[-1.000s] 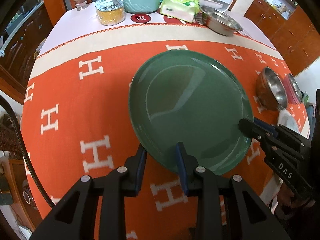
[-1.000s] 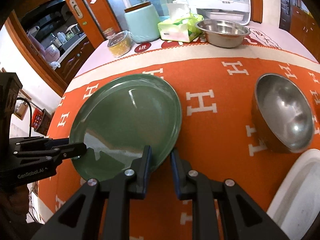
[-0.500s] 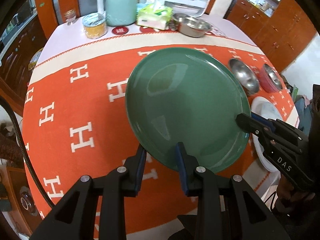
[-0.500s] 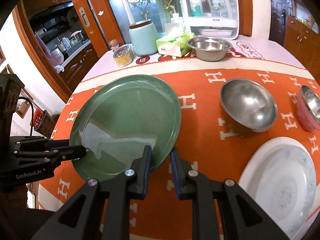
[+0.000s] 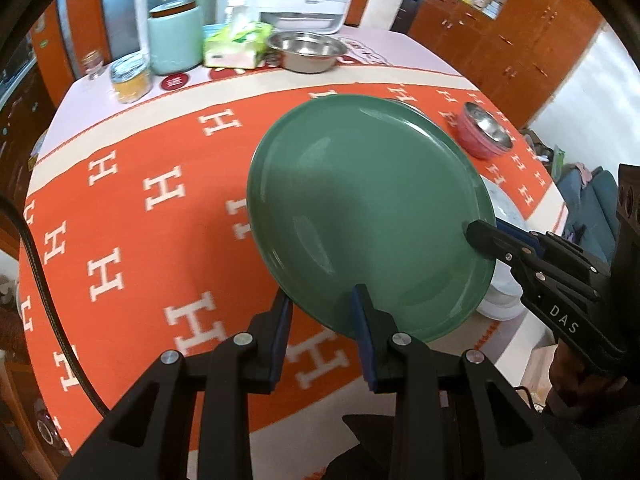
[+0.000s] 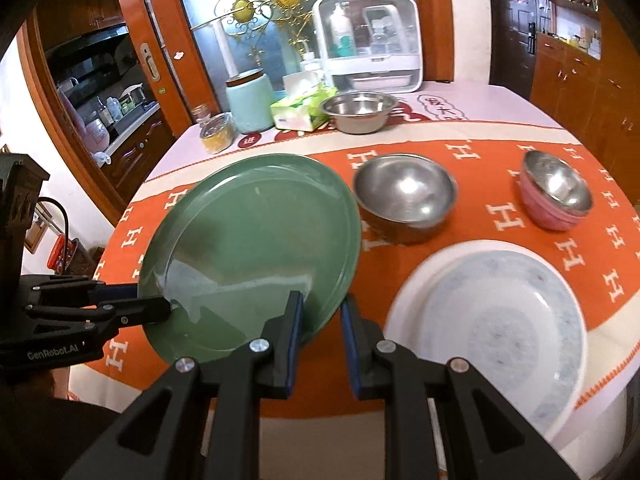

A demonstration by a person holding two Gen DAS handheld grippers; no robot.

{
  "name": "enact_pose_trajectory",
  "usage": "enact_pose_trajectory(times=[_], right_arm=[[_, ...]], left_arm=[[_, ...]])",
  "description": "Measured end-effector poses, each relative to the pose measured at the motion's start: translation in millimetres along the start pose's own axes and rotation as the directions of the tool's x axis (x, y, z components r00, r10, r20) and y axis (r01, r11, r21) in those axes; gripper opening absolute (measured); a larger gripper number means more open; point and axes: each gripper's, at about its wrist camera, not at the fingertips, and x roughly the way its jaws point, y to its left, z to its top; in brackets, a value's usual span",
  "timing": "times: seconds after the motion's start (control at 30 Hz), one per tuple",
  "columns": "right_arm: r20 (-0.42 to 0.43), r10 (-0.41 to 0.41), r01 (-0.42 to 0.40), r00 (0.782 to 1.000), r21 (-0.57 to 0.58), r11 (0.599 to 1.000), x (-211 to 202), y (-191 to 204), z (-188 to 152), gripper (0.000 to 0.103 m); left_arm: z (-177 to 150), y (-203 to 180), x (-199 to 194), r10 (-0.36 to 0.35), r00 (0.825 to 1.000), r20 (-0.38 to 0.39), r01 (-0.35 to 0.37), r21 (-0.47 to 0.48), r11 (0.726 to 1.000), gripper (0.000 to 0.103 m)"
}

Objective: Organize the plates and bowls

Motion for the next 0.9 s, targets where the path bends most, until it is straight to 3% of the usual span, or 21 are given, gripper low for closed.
enact_pose_trajectory(times=[0.6, 0.9], right_arm=[[-0.024, -0.018, 0.017, 1.0, -0.044, 0.999, -54, -106, -12, 0.018], [-0.041, -0.022, 0.018, 0.999, -0.105, 0.994, -66, -146, -15, 0.018]], left_arm=[[1, -118, 21, -0.033, 0.999, 0.004, 0.033, 0.011, 0.999, 0.028], [0, -167, 37, -0.021, 1.0, -0.007, 0.021, -0.035, 0.999, 0.028]])
